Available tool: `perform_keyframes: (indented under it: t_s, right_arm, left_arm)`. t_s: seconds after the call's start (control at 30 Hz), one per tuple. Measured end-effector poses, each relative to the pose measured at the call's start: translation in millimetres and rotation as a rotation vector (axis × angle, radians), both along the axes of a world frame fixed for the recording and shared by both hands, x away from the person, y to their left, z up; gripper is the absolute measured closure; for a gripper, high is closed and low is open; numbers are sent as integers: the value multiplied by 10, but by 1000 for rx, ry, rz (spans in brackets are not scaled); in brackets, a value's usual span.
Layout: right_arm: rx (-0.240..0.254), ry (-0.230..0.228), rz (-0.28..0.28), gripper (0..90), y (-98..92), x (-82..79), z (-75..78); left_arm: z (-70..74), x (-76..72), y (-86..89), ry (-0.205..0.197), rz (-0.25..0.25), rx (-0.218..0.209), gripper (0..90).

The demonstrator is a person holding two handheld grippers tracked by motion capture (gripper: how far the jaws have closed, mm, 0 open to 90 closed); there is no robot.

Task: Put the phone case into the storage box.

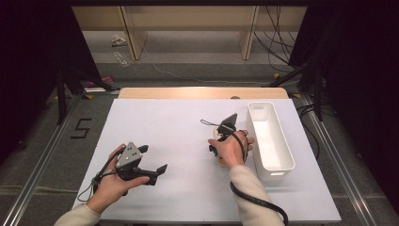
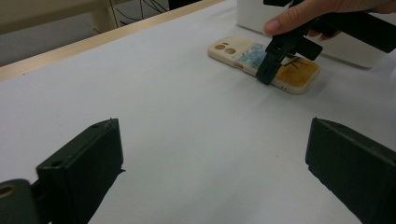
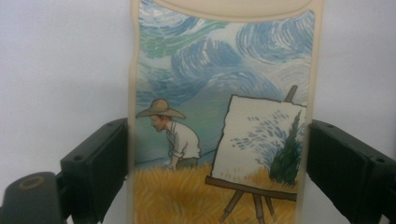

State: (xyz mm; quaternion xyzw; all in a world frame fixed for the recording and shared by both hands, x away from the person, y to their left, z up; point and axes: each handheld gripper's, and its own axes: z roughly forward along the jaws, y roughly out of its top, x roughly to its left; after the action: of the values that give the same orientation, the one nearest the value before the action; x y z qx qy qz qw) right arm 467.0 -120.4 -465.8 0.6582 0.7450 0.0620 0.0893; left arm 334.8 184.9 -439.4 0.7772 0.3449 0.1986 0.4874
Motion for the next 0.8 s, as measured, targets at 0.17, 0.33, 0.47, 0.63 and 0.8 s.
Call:
perform_keyframes:
  t_s: [0.17,0.33,0.47,0.63,0.8]
  right_arm:
    - [12,-34,21,123,35,-24,31]
    - [27,-61,52,124,60,-48,100]
    - [47,-91,88,125,82,-81,186]
    - [64,-100,154,125,81,-129,234]
    - [95,-115,203,125,79,-175,266]
  left_arm:
    - [-2,0,0,2,-1,0,39]
    - [-2,4,4,2,4,-1,41]
    - [-2,3,4,2,5,-2,44]
    - [-3,5,5,2,5,-1,45]
    - [-5,8,7,3,6,-1,46]
